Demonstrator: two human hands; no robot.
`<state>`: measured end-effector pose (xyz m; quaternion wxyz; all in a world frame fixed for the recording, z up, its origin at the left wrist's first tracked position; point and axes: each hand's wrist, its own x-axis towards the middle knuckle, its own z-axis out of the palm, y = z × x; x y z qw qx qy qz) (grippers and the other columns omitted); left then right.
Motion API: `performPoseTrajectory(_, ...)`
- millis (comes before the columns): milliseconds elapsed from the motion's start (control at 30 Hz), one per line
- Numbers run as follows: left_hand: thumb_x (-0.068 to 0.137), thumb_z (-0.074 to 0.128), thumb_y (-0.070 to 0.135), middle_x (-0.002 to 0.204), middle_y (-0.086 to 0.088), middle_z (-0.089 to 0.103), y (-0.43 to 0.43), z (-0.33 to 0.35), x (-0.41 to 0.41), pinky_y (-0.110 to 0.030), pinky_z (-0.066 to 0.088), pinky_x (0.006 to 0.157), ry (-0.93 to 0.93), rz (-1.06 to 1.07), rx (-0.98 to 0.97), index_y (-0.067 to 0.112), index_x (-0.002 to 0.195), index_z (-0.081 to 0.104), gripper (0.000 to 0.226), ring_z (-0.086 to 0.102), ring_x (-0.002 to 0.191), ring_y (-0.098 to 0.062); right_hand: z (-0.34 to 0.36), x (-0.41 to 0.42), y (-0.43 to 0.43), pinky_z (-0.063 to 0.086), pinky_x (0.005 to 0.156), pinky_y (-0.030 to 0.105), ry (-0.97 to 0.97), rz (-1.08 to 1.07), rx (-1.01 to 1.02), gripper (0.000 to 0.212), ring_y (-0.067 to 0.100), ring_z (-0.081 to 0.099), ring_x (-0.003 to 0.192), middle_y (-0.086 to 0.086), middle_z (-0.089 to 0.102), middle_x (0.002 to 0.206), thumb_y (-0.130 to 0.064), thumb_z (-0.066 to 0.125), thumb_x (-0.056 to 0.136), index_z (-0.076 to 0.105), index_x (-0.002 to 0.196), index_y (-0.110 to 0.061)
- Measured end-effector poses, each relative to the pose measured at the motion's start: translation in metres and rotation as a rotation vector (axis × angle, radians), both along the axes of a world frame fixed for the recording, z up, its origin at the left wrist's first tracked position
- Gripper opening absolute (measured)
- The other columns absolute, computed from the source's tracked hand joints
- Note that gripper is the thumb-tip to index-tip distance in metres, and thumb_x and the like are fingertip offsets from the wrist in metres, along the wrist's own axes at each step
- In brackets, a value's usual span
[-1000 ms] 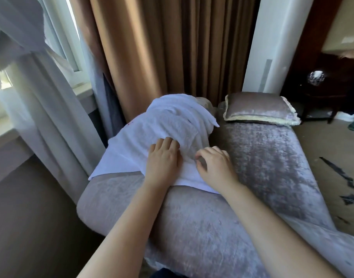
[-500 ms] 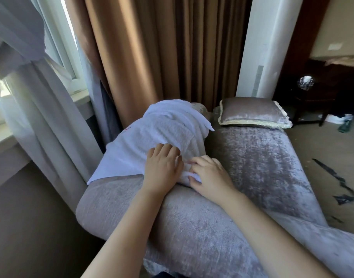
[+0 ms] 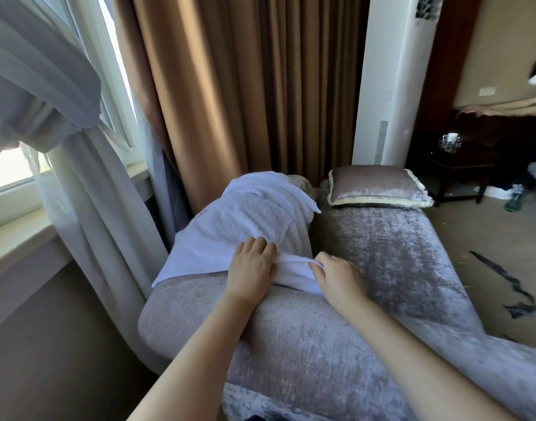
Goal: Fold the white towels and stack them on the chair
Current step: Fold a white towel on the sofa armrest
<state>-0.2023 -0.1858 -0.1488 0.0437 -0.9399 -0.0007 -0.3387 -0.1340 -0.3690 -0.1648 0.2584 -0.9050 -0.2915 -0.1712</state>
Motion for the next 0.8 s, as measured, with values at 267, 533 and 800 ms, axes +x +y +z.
performPoseTrajectory(267, 0.068, 0.043, -0.001, 0.07, -0.006, 0.053, 0.002, 0.009, -0.036, -0.046, 0.055, 0.081, 0.024, 0.056, 0.07, 0.007, 0.077, 0.059, 0.02, 0.053, 0.064, -0.028, 0.01, -0.036, -0.035, 0.029, 0.052, 0.036, 0.114, 0.179, -0.032, 0.026, 0.02, 0.042, 0.056, -0.006, 0.037, 0.056, -0.034, 0.041, 0.102, 0.04, 0.082, -0.017)
performPoseTrajectory(533, 0.046, 0.079, -0.01, 0.086, -0.015, 0.064, 0.061, 0.009, -0.095, -0.038, 0.055, 0.059, 0.158, 0.296, 0.062, -0.003, 0.098, 0.066, 0.054, 0.061, 0.065, -0.034, 0.003, -0.074, -0.076, 0.019, 0.045, 0.014, -0.103, 0.293, -0.134, 0.03, 0.015, 0.045, 0.055, -0.01, 0.04, 0.067, -0.04, 0.068, 0.086, 0.047, 0.089, -0.02)
performPoseTrajectory(800, 0.031, 0.08, -0.003, 0.057, -0.002, 0.052, 0.047, 0.009, -0.123, -0.035, 0.046, 0.055, 0.225, 0.234, 0.248, 0.01, 0.065, 0.062, 0.041, 0.051, 0.048, -0.026, 0.013, -0.092, -0.097, 0.028, 0.046, 0.027, -0.119, 0.244, -0.226, 0.017, 0.022, 0.05, 0.063, -0.002, 0.049, 0.074, -0.02, 0.062, 0.091, 0.047, 0.1, -0.016)
